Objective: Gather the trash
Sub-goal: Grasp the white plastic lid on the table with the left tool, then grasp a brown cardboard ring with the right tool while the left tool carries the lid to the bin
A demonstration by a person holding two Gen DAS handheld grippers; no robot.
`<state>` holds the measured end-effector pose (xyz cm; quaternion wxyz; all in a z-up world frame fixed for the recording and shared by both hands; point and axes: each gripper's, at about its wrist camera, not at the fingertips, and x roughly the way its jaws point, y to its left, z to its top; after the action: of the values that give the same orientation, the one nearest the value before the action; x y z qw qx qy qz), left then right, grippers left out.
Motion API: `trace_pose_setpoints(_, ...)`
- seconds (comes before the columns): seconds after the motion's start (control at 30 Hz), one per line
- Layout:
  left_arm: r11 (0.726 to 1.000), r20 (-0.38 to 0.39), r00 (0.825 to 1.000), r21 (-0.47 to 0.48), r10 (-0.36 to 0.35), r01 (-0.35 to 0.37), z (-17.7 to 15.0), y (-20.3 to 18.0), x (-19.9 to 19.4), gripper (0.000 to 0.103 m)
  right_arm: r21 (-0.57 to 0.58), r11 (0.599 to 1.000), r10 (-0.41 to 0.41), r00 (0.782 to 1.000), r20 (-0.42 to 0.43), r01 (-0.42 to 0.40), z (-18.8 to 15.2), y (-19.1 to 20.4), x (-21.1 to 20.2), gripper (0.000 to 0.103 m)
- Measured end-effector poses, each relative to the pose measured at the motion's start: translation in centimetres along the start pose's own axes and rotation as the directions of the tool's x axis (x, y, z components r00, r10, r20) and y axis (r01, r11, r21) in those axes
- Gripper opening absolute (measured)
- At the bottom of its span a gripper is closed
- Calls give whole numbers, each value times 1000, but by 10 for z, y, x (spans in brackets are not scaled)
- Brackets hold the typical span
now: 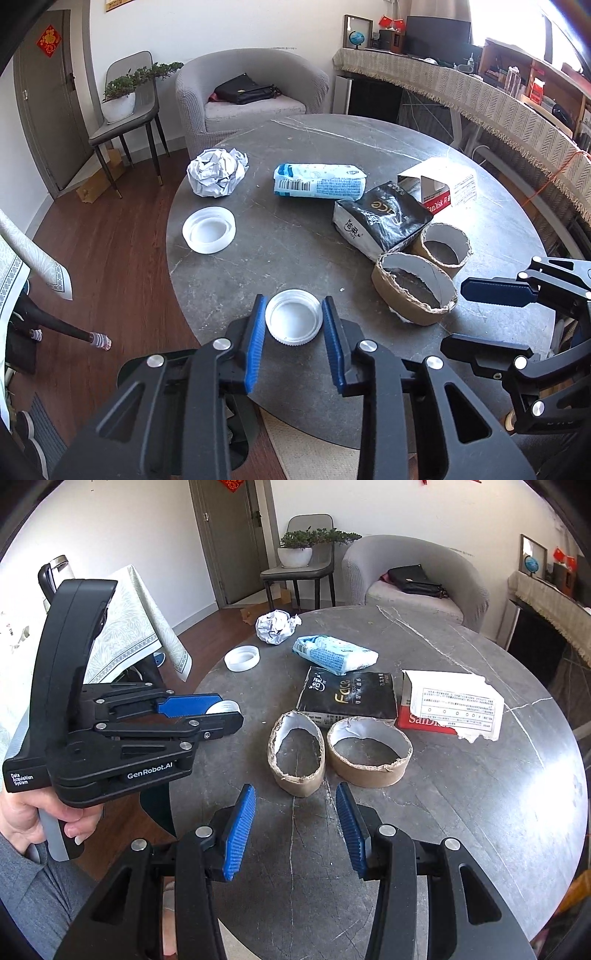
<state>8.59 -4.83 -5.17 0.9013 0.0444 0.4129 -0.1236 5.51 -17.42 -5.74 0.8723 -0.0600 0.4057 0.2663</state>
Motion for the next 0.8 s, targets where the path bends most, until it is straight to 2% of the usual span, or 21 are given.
trace_pose_setpoints(0.4, 994, 53, 997, -92, -52, 57, 0, 19, -26, 32, -30, 999, -40, 999, -2, 40, 11, 9, 20, 46)
trace_pose_setpoints(0.8, 989, 75, 996, -139, -40, 50, -10, 49, -46, 32, -40, 999, -24, 1000, -1, 24, 24, 29, 33, 41)
